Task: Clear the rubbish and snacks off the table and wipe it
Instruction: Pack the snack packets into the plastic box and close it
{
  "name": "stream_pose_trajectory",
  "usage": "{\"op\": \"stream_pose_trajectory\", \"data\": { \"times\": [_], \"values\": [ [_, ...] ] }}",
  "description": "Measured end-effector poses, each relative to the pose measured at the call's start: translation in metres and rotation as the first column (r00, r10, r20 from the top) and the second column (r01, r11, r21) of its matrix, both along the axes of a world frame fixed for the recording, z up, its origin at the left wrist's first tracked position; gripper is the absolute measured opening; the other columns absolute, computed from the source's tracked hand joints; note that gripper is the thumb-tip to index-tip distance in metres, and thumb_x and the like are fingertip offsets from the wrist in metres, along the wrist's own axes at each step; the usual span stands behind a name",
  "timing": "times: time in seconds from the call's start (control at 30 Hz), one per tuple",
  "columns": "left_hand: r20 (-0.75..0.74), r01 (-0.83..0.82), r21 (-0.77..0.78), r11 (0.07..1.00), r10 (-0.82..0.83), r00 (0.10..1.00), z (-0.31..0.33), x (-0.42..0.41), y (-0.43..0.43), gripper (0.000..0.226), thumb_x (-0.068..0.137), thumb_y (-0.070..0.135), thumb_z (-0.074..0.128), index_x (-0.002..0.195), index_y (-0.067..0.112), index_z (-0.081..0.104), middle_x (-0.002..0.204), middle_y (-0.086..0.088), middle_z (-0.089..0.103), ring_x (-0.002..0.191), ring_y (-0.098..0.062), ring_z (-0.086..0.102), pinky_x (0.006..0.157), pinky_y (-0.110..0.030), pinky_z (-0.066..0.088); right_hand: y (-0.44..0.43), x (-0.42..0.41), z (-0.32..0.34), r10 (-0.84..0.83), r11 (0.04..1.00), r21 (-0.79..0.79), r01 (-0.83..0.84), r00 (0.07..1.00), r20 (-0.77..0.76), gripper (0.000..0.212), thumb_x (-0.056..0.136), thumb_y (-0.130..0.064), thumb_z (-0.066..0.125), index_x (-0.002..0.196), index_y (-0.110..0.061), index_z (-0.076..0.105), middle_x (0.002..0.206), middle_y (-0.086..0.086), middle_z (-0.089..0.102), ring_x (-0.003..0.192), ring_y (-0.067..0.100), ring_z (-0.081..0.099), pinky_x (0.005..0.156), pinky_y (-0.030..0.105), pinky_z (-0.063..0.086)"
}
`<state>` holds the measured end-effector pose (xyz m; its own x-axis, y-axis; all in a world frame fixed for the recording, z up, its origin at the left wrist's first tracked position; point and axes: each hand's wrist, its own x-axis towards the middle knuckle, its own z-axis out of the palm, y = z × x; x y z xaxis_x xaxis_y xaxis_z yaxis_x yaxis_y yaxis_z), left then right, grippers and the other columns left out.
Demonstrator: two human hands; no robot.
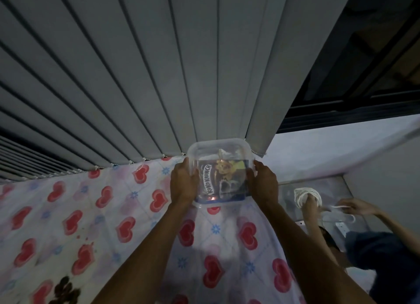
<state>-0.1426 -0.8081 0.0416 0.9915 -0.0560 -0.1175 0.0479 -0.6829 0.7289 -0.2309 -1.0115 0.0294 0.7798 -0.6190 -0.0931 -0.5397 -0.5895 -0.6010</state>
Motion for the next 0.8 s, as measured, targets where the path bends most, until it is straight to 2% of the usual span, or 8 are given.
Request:
{"op": "stream_pose_trajectory", "data": {
  "times": [0.23,0.33,0.4,0.47,0.57,0.67,0.73,0.8],
  "values": [
    [0.011,0.023,0.054,0.998,-0.024,1.0,-0.008,0.005,0.005,0.024,0.096,0.029,0.061,0.117,0.017,0.064,0.114,-0.008,0.071,0.103,-0.027,0.067,0.092,-0.042,0.058,0.004,0.005,0.002,-0.025,0.999,-0.041,0.025,1.0,-0.009,0.036,0.101,-0.043,0.047,0.117,-0.018,0.068,0.108,0.004,0.074,0.091,0.023,0.072,0.082,0.038,0.061],
    [0.01,0.006,0.053,0.999,-0.006,1.0,-0.012,0.006,0.004,0.037,0.095,0.031,0.063,0.13,0.019,0.059,0.129,-0.006,0.064,0.118,-0.027,0.061,0.101,-0.045,0.054,0.003,0.006,-0.003,-0.011,0.999,-0.051,0.009,0.999,-0.042,0.039,0.101,-0.048,0.043,0.115,-0.021,0.065,0.107,0.004,0.074,0.09,0.023,0.071,0.083,0.041,0.061],
    [0.003,0.023,-0.017,1.0,-0.023,1.0,-0.009,0.004,0.001,0.048,0.1,0.023,0.061,0.146,0.017,0.05,0.139,0.001,0.056,0.127,-0.019,0.053,0.111,-0.037,0.044,0.003,0.008,-0.006,0.013,0.997,-0.075,-0.017,0.998,-0.059,0.039,0.101,-0.047,0.042,0.126,-0.021,0.058,0.112,0.007,0.071,0.095,0.029,0.069,0.085,0.045,0.059],
    [0.009,0.078,-0.044,0.996,-0.078,0.997,-0.008,0.003,0.001,0.052,0.103,0.018,0.056,0.153,0.016,0.042,0.139,0.004,0.051,0.128,-0.013,0.048,0.109,-0.026,0.035,0.004,0.009,-0.009,0.085,0.986,-0.137,-0.096,0.993,-0.084,0.045,0.101,-0.04,0.044,0.142,-0.022,0.043,0.118,0.01,0.068,0.098,0.034,0.067,0.089,0.046,0.056],
    [0.014,0.121,0.0,0.993,-0.121,0.993,-0.011,0.009,0.002,0.05,0.105,0.016,0.052,0.154,0.014,0.041,0.152,-0.01,0.047,0.136,-0.026,0.049,0.112,-0.03,0.037,-0.002,0.015,-0.012,0.161,0.965,-0.179,-0.189,0.974,-0.16,0.05,0.101,-0.029,0.044,0.149,-0.018,0.033,0.123,0.015,0.066,0.103,0.037,0.065,0.095,0.047,0.049],
    [0.015,0.12,0.003,0.993,-0.12,0.993,-0.008,0.008,-0.002,0.043,0.109,0.032,0.041,0.148,0.015,0.049,0.145,-0.009,0.054,0.126,-0.026,0.056,0.107,-0.039,0.046,-0.004,0.015,-0.011,0.174,0.963,-0.178,-0.204,0.97,-0.169,0.05,0.101,-0.028,0.043,0.149,-0.018,0.031,0.123,0.018,0.064,0.102,0.04,0.063,0.091,0.048,0.049],
    [0.025,0.063,-0.054,0.997,-0.062,0.998,-0.005,0.004,-0.005,0.047,0.11,0.045,0.032,0.139,0.016,0.056,0.134,-0.003,0.062,0.109,-0.015,0.06,0.092,-0.029,0.045,-0.003,0.015,-0.011,0.186,0.963,-0.162,-0.214,0.967,-0.175,0.05,0.1,-0.028,0.044,0.148,-0.019,0.031,0.122,0.017,0.064,0.102,0.04,0.062,0.09,0.048,0.049],
    [0.025,0.055,-0.052,0.997,-0.054,0.998,-0.005,0.006,-0.007,0.047,0.111,0.043,0.029,0.136,0.015,0.057,0.129,-0.002,0.062,0.103,-0.01,0.057,0.087,-0.021,0.039,-0.002,0.015,-0.01,0.187,0.965,-0.149,-0.214,0.966,-0.177,0.049,0.099,-0.029,0.046,0.146,-0.021,0.031,0.12,0.015,0.064,0.101,0.038,0.063,0.089,0.049,0.05]
  ]
}}
